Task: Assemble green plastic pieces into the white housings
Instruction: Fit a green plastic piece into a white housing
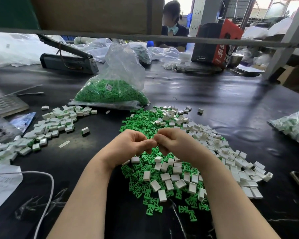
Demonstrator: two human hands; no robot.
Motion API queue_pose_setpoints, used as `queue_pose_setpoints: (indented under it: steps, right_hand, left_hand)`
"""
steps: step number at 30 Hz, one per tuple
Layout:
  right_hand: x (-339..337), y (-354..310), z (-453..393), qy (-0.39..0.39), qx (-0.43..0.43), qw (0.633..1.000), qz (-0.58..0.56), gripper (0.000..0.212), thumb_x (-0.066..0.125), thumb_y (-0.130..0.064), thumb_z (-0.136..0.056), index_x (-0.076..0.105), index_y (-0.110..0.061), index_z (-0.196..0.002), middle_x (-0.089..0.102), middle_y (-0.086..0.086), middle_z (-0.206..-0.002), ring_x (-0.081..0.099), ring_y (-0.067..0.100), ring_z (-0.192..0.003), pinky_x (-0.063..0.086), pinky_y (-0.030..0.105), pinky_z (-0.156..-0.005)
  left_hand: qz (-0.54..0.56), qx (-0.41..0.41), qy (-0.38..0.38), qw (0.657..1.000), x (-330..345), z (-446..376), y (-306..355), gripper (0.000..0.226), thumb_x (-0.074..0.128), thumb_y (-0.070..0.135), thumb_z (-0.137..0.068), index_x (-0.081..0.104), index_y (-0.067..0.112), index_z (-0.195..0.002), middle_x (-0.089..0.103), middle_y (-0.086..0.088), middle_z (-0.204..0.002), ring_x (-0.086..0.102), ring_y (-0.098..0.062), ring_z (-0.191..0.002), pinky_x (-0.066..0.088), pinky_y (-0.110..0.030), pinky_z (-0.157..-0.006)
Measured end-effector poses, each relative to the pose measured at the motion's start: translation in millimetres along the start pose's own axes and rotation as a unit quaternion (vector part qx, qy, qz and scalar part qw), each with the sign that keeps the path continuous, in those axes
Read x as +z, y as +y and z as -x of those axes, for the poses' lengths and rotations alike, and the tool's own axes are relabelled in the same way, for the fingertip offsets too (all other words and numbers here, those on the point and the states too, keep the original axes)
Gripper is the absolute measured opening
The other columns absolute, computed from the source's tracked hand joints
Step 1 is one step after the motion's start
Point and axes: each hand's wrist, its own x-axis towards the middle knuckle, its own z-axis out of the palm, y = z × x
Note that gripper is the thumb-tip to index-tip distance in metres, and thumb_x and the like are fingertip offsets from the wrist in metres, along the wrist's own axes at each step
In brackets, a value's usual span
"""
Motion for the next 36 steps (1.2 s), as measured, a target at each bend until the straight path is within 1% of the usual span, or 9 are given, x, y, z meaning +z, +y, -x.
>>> queue_pose_setpoints:
  steps: [2,6,13,18,21,25,28,31,36]
  right_hand:
    - [-10.6,0.0,5.9,-0.041,0.01,0.998,-0.039,0.023,0.054,-0.027,-0.1,0.066,-0.021,-0.081,0.06,-0.004,-0.063,0.049,0.017,-0.061,0.042,0.032,-0.063]
    - [-28.5,-8.8,20.1,-0.219,0.017,0.976,-0.007,0.014,0.066,-0.038,-0.09,0.077,-0.029,-0.088,0.065,-0.009,-0.066,0.05,0.001,-0.055,0.04,0.01,-0.058]
    - [-23.4,-21.4,21.0,-0.288,0.076,0.942,0.151,0.029,0.077,-0.054,-0.073,0.077,-0.037,-0.096,0.072,-0.026,-0.09,0.064,-0.005,-0.093,0.045,0.034,-0.101]
    - [-21.1,-8.2,13.8,-0.06,0.066,0.996,0.022,0.013,0.076,-0.031,-0.081,0.077,-0.02,-0.089,0.076,-0.008,-0.086,0.07,0.007,-0.082,0.053,0.023,-0.083]
    - [-17.8,4.9,6.5,0.098,0.068,0.991,0.063,0.004,0.074,-0.027,-0.085,0.076,-0.023,-0.085,0.07,-0.008,-0.077,0.061,0.006,-0.065,0.049,0.02,-0.06]
    - [-19.9,25.0,0.7,0.235,0.134,0.941,0.205,0.011,0.068,-0.032,-0.09,0.074,-0.033,-0.098,0.073,-0.007,-0.094,0.063,0.015,-0.089,0.051,0.03,-0.078]
    - [-18.6,35.5,-0.7,0.251,0.178,0.895,0.322,0.029,0.056,-0.037,-0.095,0.062,-0.039,-0.123,0.066,-0.006,-0.12,0.048,0.022,-0.113,0.038,0.036,-0.091]
    - [-12.0,41.4,-2.0,0.188,0.212,0.893,0.349,0.043,0.047,-0.036,-0.099,0.045,-0.039,-0.142,0.05,-0.009,-0.142,0.033,0.023,-0.125,0.029,0.041,-0.094]
    - [-9.6,43.8,-4.8,0.189,0.19,0.905,0.332,0.027,0.048,-0.035,-0.099,0.061,-0.038,-0.122,0.06,-0.007,-0.128,0.043,0.024,-0.118,0.033,0.042,-0.1]
  left_hand:
    - [0.001,0.007,0.051,0.999,-3.3,2.3,0.4,0.05,0.068,0.063,-0.072,0.066,0.016,-0.059,0.043,-0.001,-0.052,0.033,-0.011,-0.048,0.028,-0.021,-0.046]
    - [0.023,0.025,0.154,0.988,-8.1,1.9,-1.8,0.059,0.054,0.064,-0.083,0.062,0.012,-0.059,0.036,0.001,-0.048,0.027,-0.013,-0.043,0.026,-0.023,-0.044]
    - [0.002,0.018,0.165,0.986,-5.7,1.3,-6.0,0.051,0.055,0.058,-0.087,0.063,0.015,-0.061,0.032,-0.005,-0.052,0.025,-0.015,-0.044,0.023,-0.025,-0.045]
    - [0.003,0.015,0.185,0.983,-5.5,0.8,-6.4,0.051,0.055,0.055,-0.089,0.064,0.013,-0.062,0.034,-0.006,-0.051,0.027,-0.016,-0.044,0.025,-0.027,-0.048]
    - [-0.005,0.005,0.207,0.978,-5.5,-0.6,-8.0,0.049,0.055,0.05,-0.093,0.065,0.011,-0.063,0.036,-0.008,-0.053,0.027,-0.016,-0.043,0.026,-0.026,-0.046]
    - [-0.014,-0.004,0.227,0.974,-5.2,-0.9,-10.5,0.048,0.054,0.045,-0.095,0.065,0.009,-0.065,0.036,-0.004,-0.05,0.026,-0.012,-0.039,0.026,-0.023,-0.043]
    - [-0.031,-0.01,0.237,0.971,-3.1,-2.7,-10.5,0.047,0.055,0.044,-0.096,0.066,0.012,-0.064,0.036,0.001,-0.047,0.028,-0.009,-0.037,0.028,-0.026,-0.046]
    - [-0.045,-0.016,0.242,0.969,-1.1,-5.4,-12.2,0.046,0.055,0.044,-0.095,0.065,0.014,-0.062,0.037,0.008,-0.043,0.031,-0.008,-0.038,0.03,-0.026,-0.047]
    - [-0.063,-0.011,0.227,0.972,3.7,-8.5,-13.3,0.045,0.055,0.045,-0.095,0.064,0.016,-0.062,0.04,0.009,-0.04,0.033,-0.006,-0.038,0.03,-0.018,-0.042]
